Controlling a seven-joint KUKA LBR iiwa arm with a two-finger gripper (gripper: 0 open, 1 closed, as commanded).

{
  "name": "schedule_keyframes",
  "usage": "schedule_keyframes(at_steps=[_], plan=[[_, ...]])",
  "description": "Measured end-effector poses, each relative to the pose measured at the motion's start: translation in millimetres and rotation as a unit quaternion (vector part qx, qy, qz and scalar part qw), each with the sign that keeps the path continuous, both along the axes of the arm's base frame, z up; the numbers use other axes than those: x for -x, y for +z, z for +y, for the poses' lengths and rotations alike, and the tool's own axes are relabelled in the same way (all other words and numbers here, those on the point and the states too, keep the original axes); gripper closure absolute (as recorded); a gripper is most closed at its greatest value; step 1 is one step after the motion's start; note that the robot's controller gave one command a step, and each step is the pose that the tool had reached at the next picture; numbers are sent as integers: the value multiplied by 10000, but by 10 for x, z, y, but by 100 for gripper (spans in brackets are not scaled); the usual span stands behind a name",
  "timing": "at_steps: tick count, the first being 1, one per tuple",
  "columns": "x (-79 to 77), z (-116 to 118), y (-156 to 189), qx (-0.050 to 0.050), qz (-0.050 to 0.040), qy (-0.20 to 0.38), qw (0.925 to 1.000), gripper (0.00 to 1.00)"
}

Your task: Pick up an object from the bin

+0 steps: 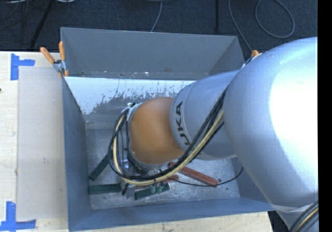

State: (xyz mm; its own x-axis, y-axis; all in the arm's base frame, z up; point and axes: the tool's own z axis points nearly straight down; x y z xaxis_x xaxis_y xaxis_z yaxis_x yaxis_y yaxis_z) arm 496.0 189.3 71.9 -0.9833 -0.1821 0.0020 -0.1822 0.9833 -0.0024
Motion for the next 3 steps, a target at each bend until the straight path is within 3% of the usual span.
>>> schedule_keyframes(at_steps=[1, 2, 3], plan=[[-178, -423, 766, -14, -22, 3020, 9533, 100], [-167, -416, 752, -22, -2, 3011, 9536, 0], [20, 132, -62, -29, 38, 3197, 9475, 0]])
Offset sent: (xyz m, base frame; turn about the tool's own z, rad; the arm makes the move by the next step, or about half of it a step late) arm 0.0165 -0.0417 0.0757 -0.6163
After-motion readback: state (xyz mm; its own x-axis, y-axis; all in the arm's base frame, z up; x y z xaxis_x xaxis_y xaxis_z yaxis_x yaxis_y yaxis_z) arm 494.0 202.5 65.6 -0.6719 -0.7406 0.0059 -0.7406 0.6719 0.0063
